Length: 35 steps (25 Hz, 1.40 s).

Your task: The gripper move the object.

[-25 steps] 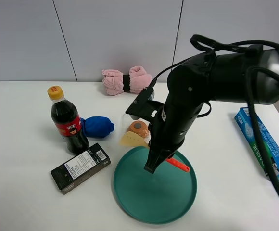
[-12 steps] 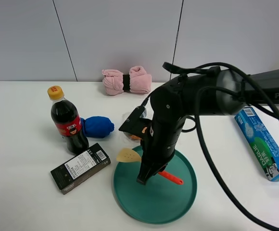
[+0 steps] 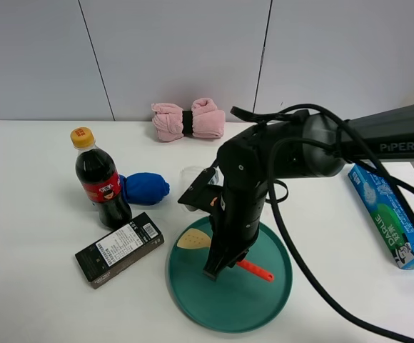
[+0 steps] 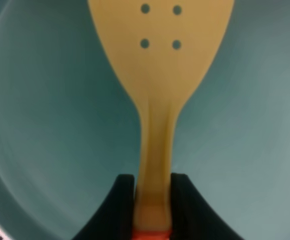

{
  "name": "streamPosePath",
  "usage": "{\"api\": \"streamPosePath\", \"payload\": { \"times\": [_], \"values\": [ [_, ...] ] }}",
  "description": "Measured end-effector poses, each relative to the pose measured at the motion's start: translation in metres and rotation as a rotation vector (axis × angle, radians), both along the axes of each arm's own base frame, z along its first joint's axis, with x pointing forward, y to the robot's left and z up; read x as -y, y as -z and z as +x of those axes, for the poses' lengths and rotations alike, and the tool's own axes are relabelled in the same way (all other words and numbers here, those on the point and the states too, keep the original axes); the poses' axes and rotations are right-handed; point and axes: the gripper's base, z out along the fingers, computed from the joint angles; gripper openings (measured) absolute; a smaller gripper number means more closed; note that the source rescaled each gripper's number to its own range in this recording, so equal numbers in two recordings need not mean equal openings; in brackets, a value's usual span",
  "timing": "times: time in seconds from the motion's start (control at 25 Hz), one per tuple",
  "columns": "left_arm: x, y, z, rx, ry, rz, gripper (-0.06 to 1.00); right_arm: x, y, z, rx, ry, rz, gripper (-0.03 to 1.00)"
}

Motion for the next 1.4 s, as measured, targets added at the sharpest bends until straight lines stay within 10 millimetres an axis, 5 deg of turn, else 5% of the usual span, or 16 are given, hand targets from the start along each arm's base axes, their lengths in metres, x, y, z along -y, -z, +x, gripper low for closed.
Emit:
{"api": "streamPosePath", "payload": {
  "times": [0.24, 0.76, 1.4],
  "values": [
    [0.000, 0.000, 0.000, 0.000, 0.000, 0.000, 1.00, -0.001, 0.001, 0.002, 0.022, 0.010, 0.006, 0.10],
    [0.000, 0.000, 0.000, 0.000, 0.000, 0.000, 1.00, -0.009, 0.000, 0.011, 0.116, 0.019, 0.099, 0.85],
    [0.000, 0.000, 0.000, 0.000, 0.000, 0.000, 1.00, -0.018, -0.003, 0.021, 0.224, 0.052, 0.201, 1.00]
  ]
}}
